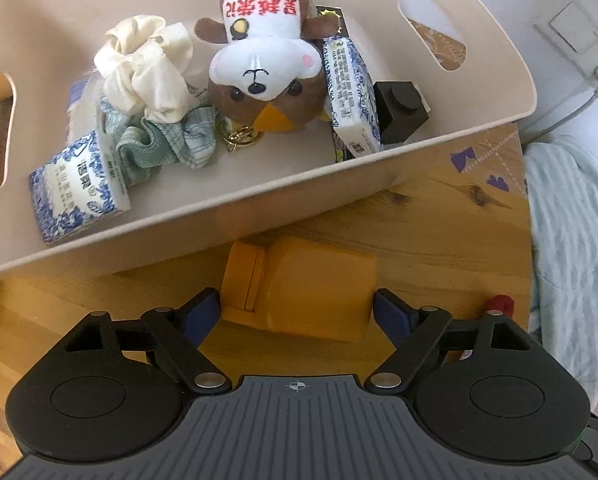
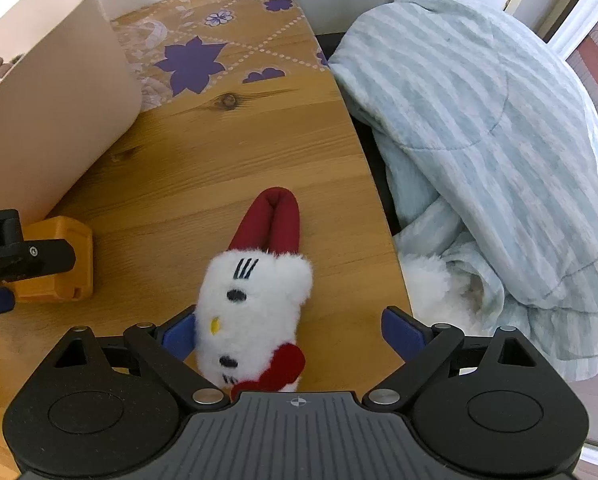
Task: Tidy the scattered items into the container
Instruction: 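Move the left tool to the orange bottle while the right tool reaches the white cat plush, then close the left tool on the orange bottle while the right tool grasps the cat plush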
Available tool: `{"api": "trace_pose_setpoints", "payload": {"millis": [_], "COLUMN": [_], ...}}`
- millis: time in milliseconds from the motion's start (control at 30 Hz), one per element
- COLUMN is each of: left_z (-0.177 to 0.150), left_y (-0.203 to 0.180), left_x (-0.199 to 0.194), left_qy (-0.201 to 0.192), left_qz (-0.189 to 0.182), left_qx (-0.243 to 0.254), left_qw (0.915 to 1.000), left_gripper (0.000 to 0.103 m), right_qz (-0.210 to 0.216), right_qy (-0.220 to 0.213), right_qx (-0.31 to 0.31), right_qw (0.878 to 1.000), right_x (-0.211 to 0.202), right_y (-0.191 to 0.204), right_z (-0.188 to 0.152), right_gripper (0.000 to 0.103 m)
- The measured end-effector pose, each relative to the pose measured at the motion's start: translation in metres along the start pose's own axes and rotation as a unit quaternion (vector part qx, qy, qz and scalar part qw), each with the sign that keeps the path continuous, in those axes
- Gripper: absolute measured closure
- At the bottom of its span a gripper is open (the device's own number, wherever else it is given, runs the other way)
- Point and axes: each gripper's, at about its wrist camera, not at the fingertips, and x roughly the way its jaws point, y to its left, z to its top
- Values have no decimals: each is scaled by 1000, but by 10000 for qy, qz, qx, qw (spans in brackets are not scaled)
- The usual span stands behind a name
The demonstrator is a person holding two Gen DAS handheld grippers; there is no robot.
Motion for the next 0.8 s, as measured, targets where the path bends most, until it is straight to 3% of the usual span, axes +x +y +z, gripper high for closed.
{"api": "trace_pose_setpoints", "payload": {"millis": [167,333,500,567,800], "left_z": [1,2,-2,-5,-21], "left_y": [-2,0,0,1,10], "left_x": [8,15,15,14,9], "left_qy": [45,111,79,108,172], "left_qz": [29,-46,-55,-59,-35], "left_qx": [46,-19,36,22,-26], "left_qw": [10000,9999,9999,9999,9998], "left_gripper": [18,18,19,19,19], "right_qz": [-29,-39,17,30,243], "right_qy": [61,4,-61,-45,-29], "right_qx": [-43,-60,-97,-109,101], "right_qw": [10000,10000,9999,9999,9997], "right_x": [6,6,0,-2,-5], "right_y": [1,3,5,5,-1], "right_z": [5,6,6,6,1], "right_gripper": [21,24,57,62,65]}}
